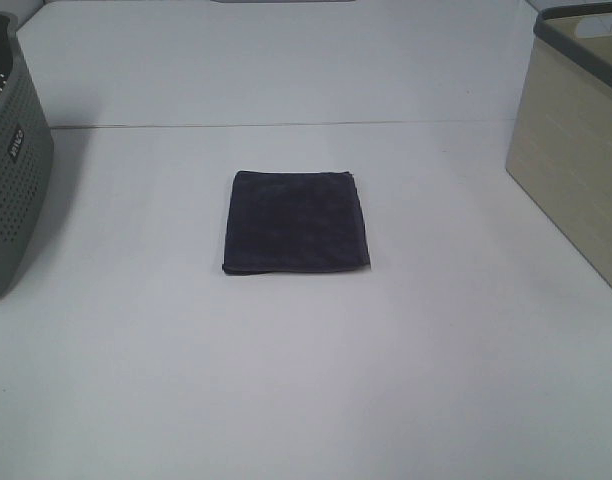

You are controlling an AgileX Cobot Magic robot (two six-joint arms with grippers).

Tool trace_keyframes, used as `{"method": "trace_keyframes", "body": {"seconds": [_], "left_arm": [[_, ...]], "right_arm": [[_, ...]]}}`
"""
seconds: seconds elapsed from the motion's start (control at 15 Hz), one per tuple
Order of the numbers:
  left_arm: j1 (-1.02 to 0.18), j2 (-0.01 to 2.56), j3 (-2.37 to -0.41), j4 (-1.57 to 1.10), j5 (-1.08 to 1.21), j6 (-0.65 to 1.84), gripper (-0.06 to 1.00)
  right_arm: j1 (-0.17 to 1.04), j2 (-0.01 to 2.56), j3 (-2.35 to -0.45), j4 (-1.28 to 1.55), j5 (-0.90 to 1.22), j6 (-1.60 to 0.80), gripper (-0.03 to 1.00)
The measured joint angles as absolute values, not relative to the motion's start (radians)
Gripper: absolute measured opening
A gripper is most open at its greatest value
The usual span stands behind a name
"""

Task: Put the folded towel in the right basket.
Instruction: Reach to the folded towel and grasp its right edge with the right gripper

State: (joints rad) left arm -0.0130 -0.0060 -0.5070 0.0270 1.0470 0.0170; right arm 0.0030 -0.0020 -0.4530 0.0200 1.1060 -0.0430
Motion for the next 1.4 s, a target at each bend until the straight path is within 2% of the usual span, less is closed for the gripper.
{"method": "trace_keyframes", "body": {"seconds": [1.4], "left_arm": [[-0.013, -0.006, -0.507, 0.027, 1.047, 0.017, 0.99]], "right_arm": [[0.003, -0.002, -0.453, 0.020, 1.106, -0.043, 0.95]]}}
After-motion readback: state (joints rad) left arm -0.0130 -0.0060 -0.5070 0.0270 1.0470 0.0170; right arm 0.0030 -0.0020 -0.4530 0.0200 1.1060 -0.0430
